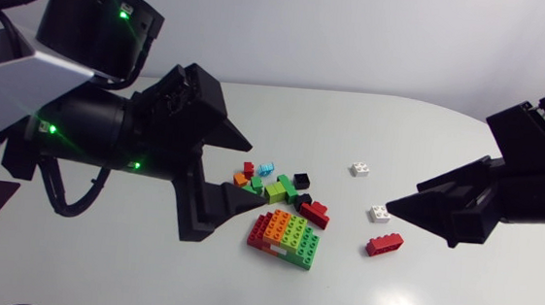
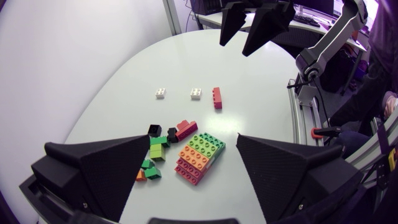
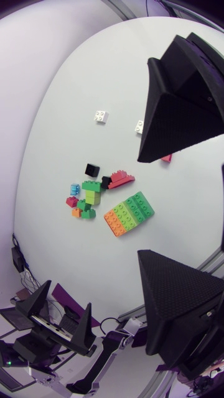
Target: Disassemble duplo
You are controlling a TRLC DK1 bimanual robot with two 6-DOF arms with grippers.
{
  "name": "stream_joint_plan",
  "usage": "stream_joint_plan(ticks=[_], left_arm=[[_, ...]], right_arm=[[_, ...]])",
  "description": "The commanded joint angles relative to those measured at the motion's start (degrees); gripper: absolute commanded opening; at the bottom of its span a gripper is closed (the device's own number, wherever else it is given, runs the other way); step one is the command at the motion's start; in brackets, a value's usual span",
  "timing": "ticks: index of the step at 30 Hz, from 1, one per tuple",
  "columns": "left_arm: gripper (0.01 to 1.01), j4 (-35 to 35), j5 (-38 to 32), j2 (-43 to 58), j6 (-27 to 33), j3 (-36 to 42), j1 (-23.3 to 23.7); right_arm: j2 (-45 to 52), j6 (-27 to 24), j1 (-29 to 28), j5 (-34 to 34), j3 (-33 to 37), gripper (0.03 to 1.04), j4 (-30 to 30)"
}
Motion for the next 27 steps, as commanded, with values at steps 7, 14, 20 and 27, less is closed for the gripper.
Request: stream_joint_plan(ticks=[7, 14, 20, 27], left_arm=[[0.974, -0.42, -0.29, -0.24, 0.21, -0.71, -0.57], [0.974, 2.04, -0.29, 2.48, 2.41, -0.97, 1.36], [0.974, 6.08, -0.12, 8.9, 5.22, -0.8, 4.7], [0.974, 10.21, 1.03, 17.07, 7.33, 1.05, 5.84]], right_arm=[[-0.09, 0.55, 0.44, 0.33, -1.35, 1.0, 0.43], [2.72, -1.03, 0.35, 2.7, -2.4, 1.0, 3.68], [9.84, -5.25, -1.32, 4.55, -5.04, 1.0, 10.62], [21.45, -9.47, -3.08, 5.43, -5.65, 0.94, 18.44]])
